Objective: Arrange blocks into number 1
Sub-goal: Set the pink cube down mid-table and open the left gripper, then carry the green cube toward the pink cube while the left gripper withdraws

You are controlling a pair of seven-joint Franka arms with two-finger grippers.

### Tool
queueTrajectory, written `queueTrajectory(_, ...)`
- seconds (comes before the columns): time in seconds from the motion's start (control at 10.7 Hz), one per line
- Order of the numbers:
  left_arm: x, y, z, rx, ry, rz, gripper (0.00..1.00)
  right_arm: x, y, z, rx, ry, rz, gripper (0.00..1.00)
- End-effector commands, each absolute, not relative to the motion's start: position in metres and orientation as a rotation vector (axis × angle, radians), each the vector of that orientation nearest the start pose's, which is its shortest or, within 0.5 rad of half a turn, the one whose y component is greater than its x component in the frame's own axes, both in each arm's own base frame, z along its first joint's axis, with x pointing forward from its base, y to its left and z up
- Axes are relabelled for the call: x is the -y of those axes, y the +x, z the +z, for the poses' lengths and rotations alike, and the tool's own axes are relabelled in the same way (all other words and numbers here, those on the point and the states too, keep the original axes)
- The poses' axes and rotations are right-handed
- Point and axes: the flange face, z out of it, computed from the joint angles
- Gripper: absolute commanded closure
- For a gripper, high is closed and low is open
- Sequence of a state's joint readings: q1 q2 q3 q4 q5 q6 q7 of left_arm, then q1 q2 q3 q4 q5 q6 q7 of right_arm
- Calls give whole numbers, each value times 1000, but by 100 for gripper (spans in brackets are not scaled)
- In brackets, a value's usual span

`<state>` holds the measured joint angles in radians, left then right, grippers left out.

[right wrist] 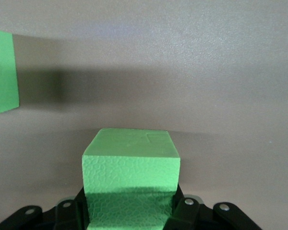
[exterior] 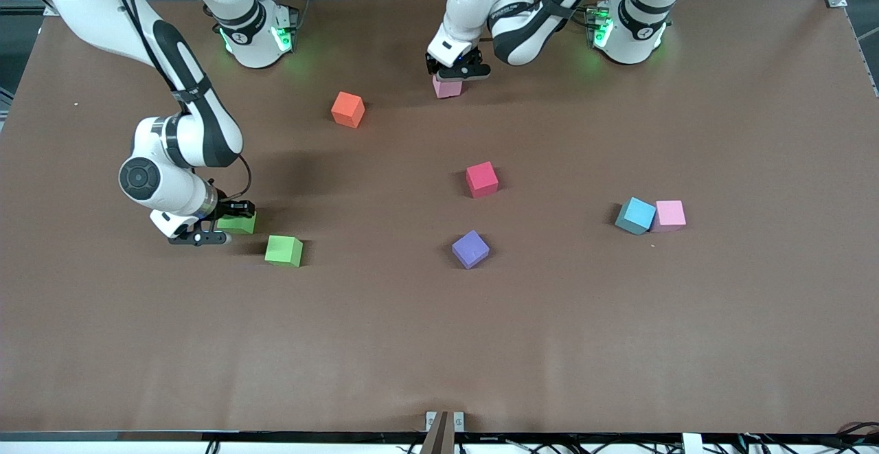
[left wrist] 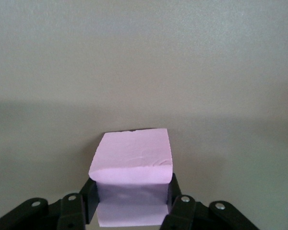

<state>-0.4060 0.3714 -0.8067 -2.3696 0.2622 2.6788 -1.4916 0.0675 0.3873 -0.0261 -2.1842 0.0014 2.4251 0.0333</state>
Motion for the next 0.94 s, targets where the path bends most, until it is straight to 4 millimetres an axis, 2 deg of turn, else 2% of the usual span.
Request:
queueTrajectory(0.0,494,162,223,-116,-3130,173,100,-25,543,208,-54,-3144,236,100)
queueTrajectory(0.09,494,163,223,-224,-3111,213,100,-32,544,215,-98,-3145,226,100)
queueTrajectory(0.28,509,153,232,-243,-3129,312,100,-59,547,228,-144,-3142,207,100)
queueTrajectory(0.37,511,161,233,-215,-3122,318,100,-79,547,234,-168,-3146,198,100)
queueTrajectory(0.56,515,162,233,-220,-3112,347,100,-131,543,248,-157,-3151,154,100)
queueTrajectory(0.75,515,169,229,-196,-3112,360,100,-167,538,256,-183,-3144,130,100)
queueTrajectory(0.84,519,166,226,-206,-3109,367,100,-190,533,259,-201,-3134,124,100)
